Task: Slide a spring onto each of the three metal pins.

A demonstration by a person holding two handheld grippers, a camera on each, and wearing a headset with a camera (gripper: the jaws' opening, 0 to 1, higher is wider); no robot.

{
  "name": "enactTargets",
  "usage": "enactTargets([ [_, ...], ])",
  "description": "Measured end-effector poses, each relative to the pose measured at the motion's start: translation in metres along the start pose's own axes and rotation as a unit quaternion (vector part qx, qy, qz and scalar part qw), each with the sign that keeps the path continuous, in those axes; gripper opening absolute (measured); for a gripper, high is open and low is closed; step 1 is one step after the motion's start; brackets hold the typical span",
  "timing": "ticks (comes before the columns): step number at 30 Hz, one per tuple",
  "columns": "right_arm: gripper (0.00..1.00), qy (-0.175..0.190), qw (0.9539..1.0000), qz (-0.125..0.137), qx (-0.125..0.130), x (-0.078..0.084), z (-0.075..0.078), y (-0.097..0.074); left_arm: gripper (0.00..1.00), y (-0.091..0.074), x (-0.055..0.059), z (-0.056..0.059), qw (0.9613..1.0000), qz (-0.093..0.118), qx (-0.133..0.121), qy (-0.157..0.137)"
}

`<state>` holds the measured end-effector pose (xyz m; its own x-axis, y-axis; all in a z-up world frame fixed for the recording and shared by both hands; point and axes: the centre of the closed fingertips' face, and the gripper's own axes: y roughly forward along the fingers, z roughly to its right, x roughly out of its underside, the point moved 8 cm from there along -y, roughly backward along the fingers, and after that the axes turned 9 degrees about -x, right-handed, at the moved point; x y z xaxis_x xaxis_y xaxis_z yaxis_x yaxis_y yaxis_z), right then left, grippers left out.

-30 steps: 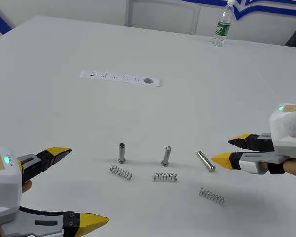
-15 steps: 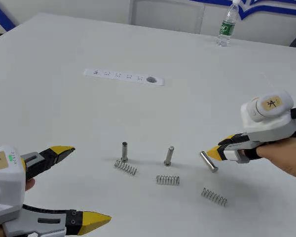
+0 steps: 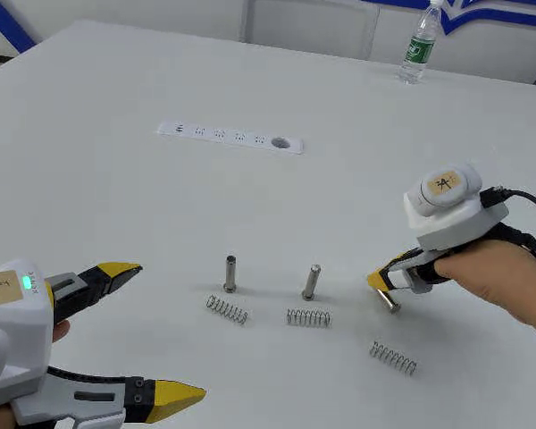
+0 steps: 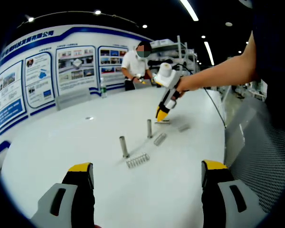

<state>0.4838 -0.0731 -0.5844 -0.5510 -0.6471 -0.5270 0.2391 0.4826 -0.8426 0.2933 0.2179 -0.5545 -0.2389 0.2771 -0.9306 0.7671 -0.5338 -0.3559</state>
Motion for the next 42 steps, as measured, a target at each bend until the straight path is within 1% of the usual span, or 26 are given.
enactTargets([
  [4, 0.17, 0.008, 0.9999, -0.013, 0.001, 0.0, 0.002, 0.005, 0.95, 0.0, 0.001, -0.001, 1.0, -0.001, -0.001, -0.001],
  [12, 0.15, 0.022, 0.9992, -0.033, 0.001, -0.001, 0.0, 0.01, 0.95, -0.001, 0.001, -0.001, 1.0, 0.0, -0.002, -0.003],
  [14, 0.14, 0.025, 0.9989, -0.041, 0.004, -0.002, 0.005, 0.012, 0.94, -0.002, 0.002, -0.001, 1.0, 0.0, -0.002, -0.004],
  [16, 0.14, 0.036, 0.9985, -0.041, 0.001, -0.002, 0.006, 0.011, 0.94, -0.002, 0.002, -0.002, 1.0, 0.0, -0.003, -0.005],
  [20, 0.13, 0.03, 0.9982, -0.051, 0.002, -0.003, 0.004, 0.011, 0.94, -0.002, 0.003, -0.002, 1.0, -0.001, -0.003, -0.005],
  [22, 0.11, 0.031, 0.9976, -0.061, 0.003, -0.004, 0.004, 0.011, 0.94, -0.002, 0.004, -0.002, 1.0, -0.002, -0.003, -0.006],
  [26, 0.1, 0.024, 0.9961, -0.084, 0.011, -0.006, -0.003, 0.012, 0.94, -0.001, 0.003, -0.001, 1.0, 0.0, -0.004, -0.006],
  [28, 0.1, 0.023, 0.9951, -0.095, 0.012, -0.009, -0.001, 0.013, 0.93, -0.001, 0.002, -0.001, 1.0, -0.001, -0.002, -0.005],
  [31, 0.1, 0.018, 0.9937, -0.109, 0.019, -0.01, -0.004, 0.014, 0.93, -0.001, 0.003, 0.0, 1.0, -0.003, -0.001, -0.004],
  [37, 0.09, 0.017, 0.9916, -0.123, 0.035, -0.012, -0.004, 0.017, 0.93, 0.001, 0.005, 0.0, 0.9999, -0.01, 0.002, -0.002],
  [39, 0.09, 0.011, 0.9904, -0.131, 0.041, -0.014, -0.005, 0.018, 0.93, 0.003, 0.004, 0.0, 0.9999, -0.01, 0.004, -0.001],
  [42, 0.09, 0.013, 0.99, -0.133, 0.045, -0.014, -0.005, 0.017, 0.93, 0.004, 0.0, 0.0, 1.0, -0.006, 0.005, 0.001],
])
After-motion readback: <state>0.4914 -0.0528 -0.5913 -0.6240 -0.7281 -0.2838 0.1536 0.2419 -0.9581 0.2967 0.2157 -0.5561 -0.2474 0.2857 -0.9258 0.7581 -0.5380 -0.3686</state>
